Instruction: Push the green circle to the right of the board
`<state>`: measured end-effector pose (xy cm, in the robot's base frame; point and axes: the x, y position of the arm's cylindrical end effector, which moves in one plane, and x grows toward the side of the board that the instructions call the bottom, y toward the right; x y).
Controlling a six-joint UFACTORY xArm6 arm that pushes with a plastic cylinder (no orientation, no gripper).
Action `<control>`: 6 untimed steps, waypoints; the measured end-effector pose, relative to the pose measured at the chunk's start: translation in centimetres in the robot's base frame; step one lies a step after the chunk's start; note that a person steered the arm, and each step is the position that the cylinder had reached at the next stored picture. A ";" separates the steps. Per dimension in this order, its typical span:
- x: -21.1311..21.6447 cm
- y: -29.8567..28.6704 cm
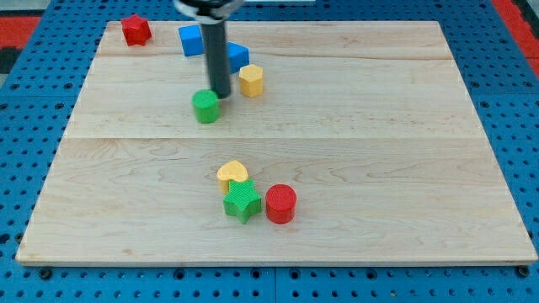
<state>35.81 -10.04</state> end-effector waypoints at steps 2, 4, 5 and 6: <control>3.1 -2.5; 7.6 -9.2; 6.4 1.5; 3.7 8.4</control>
